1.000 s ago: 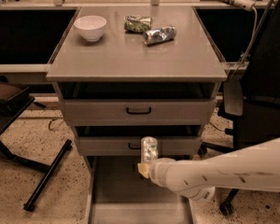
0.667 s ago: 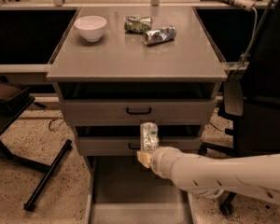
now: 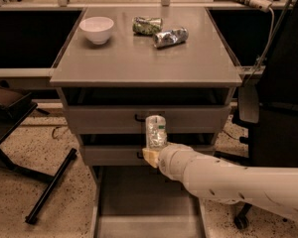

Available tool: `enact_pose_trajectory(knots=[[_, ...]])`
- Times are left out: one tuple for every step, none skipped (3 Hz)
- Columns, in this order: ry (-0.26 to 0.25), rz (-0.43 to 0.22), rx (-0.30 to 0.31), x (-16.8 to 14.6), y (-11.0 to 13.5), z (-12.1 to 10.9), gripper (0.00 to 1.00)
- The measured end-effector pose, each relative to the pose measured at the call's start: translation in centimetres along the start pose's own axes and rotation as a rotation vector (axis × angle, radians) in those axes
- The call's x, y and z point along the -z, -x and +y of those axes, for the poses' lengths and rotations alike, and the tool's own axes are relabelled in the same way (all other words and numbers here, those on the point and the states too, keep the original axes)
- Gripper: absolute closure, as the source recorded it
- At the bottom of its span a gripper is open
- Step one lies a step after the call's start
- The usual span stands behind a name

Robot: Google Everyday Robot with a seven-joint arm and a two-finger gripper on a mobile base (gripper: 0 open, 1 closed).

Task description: Pick 7up can from bottom drawer and place on counter

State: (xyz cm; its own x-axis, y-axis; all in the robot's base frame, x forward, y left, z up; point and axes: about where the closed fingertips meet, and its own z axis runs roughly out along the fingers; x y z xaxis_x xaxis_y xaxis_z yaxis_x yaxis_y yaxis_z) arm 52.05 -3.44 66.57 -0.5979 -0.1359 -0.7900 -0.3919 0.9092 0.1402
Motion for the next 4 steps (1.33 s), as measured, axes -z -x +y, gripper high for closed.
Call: enact_pose_trajectory(knots=[[-0.009,0.010,0.020,0.9,1.5,-0.6,1.00],[0.014,-0.009,0.066,3.5,6.2,-0.8,1.00],[0.015,-0.037,0.079,6.3,10.2,-3.3,1.00],[0.011,-0.068,0.100,8.6,14.4,-4.1,1.00]])
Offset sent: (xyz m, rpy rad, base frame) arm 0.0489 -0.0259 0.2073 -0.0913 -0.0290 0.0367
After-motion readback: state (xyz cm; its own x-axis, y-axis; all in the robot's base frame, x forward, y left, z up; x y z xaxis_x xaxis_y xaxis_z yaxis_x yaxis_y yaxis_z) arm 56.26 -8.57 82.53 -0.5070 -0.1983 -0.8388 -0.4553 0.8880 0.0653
